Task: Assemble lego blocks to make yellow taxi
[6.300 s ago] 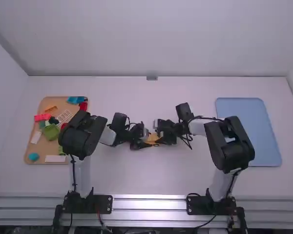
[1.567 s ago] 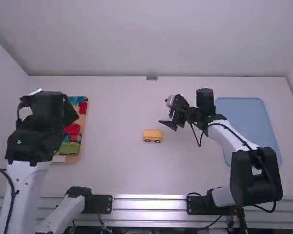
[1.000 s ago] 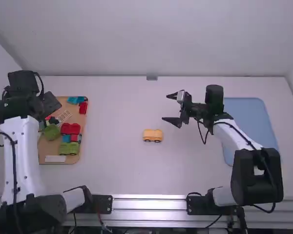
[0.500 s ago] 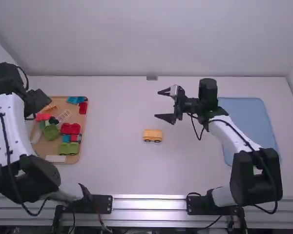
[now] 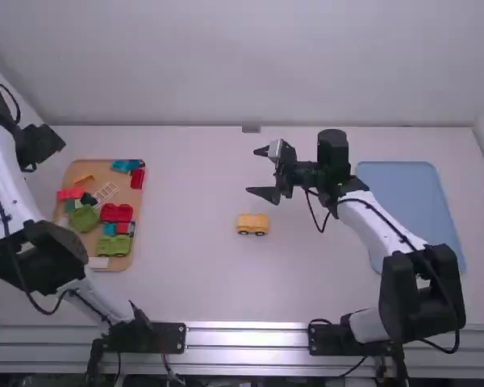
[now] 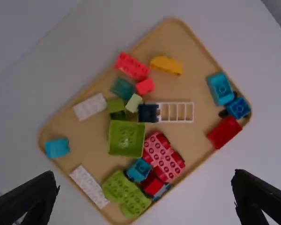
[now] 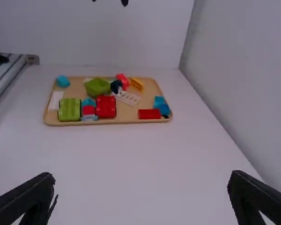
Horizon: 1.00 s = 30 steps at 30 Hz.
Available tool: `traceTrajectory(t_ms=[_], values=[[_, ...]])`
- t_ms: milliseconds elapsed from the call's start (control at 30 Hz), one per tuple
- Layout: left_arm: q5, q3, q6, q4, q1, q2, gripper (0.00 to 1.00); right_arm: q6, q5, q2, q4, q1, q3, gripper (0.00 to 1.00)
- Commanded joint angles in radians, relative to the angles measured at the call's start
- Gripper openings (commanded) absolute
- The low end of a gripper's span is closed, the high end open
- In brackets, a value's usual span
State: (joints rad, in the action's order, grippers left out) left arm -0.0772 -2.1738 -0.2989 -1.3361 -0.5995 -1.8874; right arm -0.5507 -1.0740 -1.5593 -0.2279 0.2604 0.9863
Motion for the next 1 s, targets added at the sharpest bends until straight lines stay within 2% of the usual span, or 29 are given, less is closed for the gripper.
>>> traceTrajectory(t_ms=[0, 100, 333, 633, 800, 967], values=[[0.011, -0.100, 0.021, -0.036, -0.005, -0.089, 0.99, 0.005, 0.029, 0.022, 0.000, 0.002, 0.029, 0.99], [0.015, -0.214, 0.019, -0.092, -0.007, -0.219, 0.99, 0.006, 0.028, 0.022, 0.004, 0.002, 0.029, 0.99], [0.096, -0.283, 0.013, -0.073, -0.012, -0.404, 0.99, 0.005, 0.027, 0.022, 0.011, 0.003, 0.029, 0.99], [0.087, -0.259, -0.098, -0.005, -0.010, -0.515, 0.99, 0.058, 0.028, 0.022, 0.019, 0.002, 0.029, 0.99], [0.089, -0.195, -0.224, 0.098, -0.009, -0.523, 0.99, 0.057, 0.028, 0.022, 0.020, 0.002, 0.029, 0.99], [0.084, -0.089, -0.279, 0.276, 0.004, -0.523, 0.99, 0.060, 0.027, 0.022, 0.029, 0.002, 0.029, 0.99]])
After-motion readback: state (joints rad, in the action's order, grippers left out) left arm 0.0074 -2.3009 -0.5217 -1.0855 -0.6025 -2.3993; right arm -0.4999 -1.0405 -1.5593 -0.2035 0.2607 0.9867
